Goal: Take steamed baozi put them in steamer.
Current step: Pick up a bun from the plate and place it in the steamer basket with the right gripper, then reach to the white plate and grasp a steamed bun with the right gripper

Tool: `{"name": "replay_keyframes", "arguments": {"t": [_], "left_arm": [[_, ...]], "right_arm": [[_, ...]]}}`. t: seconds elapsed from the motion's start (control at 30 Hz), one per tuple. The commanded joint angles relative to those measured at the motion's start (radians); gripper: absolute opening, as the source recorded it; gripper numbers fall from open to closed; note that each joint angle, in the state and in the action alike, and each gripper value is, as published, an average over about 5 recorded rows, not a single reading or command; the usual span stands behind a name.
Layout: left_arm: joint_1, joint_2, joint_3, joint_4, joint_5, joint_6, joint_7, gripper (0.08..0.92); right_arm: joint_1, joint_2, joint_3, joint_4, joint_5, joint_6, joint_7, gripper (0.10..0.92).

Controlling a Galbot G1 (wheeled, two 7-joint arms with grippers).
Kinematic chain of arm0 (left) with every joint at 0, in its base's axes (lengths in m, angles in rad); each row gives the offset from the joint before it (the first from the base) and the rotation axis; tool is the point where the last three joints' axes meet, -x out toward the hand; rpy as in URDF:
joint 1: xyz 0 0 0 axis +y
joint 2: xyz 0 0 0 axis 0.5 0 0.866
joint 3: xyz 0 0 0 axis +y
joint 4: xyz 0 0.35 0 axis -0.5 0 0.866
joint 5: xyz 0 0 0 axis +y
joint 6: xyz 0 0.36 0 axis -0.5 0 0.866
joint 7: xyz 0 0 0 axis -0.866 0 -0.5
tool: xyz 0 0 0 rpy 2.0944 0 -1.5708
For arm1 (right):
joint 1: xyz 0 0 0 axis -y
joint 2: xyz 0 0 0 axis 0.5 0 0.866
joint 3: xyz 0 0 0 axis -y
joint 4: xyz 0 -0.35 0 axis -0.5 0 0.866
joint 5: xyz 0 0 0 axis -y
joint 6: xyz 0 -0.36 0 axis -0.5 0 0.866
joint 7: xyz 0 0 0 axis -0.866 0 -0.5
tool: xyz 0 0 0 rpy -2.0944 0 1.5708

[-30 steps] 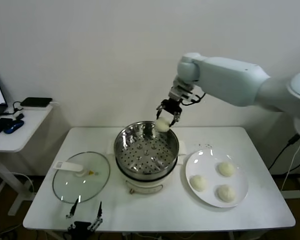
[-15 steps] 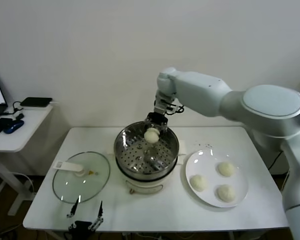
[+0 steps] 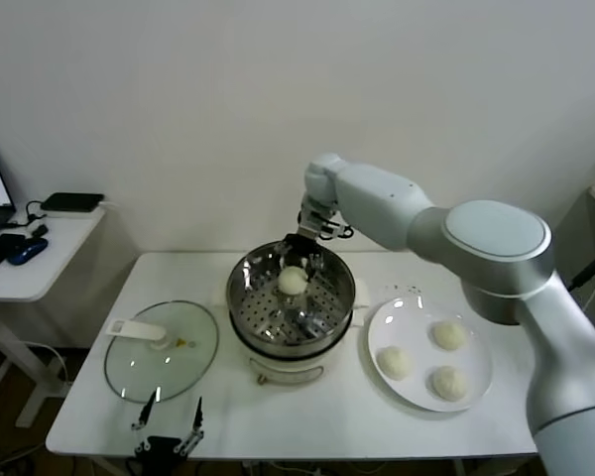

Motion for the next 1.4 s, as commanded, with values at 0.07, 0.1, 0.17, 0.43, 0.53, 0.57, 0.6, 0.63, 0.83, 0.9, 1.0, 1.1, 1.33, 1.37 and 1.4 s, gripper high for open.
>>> {"name": "replay_keyframes", "arguments": {"t": [0.07, 0.1, 0.17, 0.43, 0.53, 0.57, 0.6, 0.63, 0.83, 0.9, 1.0, 1.1, 1.33, 1.37, 1.4], "left_arm": [[0.010, 0.000, -0.002, -0.010, 0.003, 0.002, 0.001, 0.823], [0.012, 0.000, -0.003, -0.013, 0.003, 0.003, 0.001, 0.823], [0.018, 0.002, -0.004, -0.018, 0.003, 0.004, 0.002, 0.823], [0.033, 0.008, -0.008, -0.034, 0.002, 0.009, 0.005, 0.823], [0.034, 0.009, -0.008, -0.035, 0.002, 0.009, 0.006, 0.823], [0.034, 0.009, -0.008, -0.034, 0.002, 0.009, 0.006, 0.823], [0.034, 0.010, -0.008, -0.033, 0.002, 0.008, 0.006, 0.823], [0.033, 0.010, -0.007, -0.031, 0.002, 0.008, 0.006, 0.823], [0.028, 0.013, -0.005, -0.028, 0.002, 0.009, 0.008, 0.823], [0.026, 0.013, -0.004, -0.026, 0.003, 0.010, 0.008, 0.823], [0.026, 0.011, -0.005, -0.024, 0.007, 0.012, 0.009, 0.823], [0.028, 0.010, -0.006, -0.022, 0.012, 0.011, 0.010, 0.823], [0.028, 0.007, -0.012, -0.017, 0.016, 0.009, 0.011, 0.823], [0.028, 0.006, -0.014, -0.017, 0.017, 0.009, 0.011, 0.823], [0.028, 0.005, -0.016, -0.017, 0.018, 0.009, 0.011, 0.823]], "right_arm": [[0.058, -0.056, -0.040, 0.066, 0.119, -0.018, 0.005, 0.822], [0.087, -0.072, -0.069, 0.090, 0.172, -0.032, -0.002, 0.822], [0.160, -0.112, -0.151, 0.144, 0.292, -0.083, -0.014, 0.823], [0.442, -0.311, -0.461, 0.481, 0.651, -0.571, 0.014, 0.823], [0.524, -0.392, -0.544, 0.623, 0.743, -0.760, 0.080, 0.823], [0.545, -0.418, -0.566, 0.666, 0.767, -0.813, 0.099, 0.823], [0.563, -0.444, -0.589, 0.710, 0.790, -0.859, 0.112, 0.823], [0.575, -0.468, -0.611, 0.747, 0.809, -0.887, 0.119, 0.823], [0.578, -0.581, -0.690, 0.892, 0.798, -0.962, 0.139, 0.823], [0.556, -0.608, -0.693, 0.922, 0.783, -0.983, 0.149, 0.823], [0.508, -0.644, -0.678, 0.961, 0.759, -1.013, 0.165, 0.823], [0.443, -0.676, -0.643, 0.980, 0.735, -1.034, 0.187, 0.823], [0.293, -0.711, -0.551, 0.960, 0.618, -1.068, 0.236, 0.823], [0.271, -0.713, -0.537, 0.952, 0.593, -1.071, 0.240, 0.823], [0.245, -0.715, -0.522, 0.942, 0.571, -1.073, 0.245, 0.823]]}}
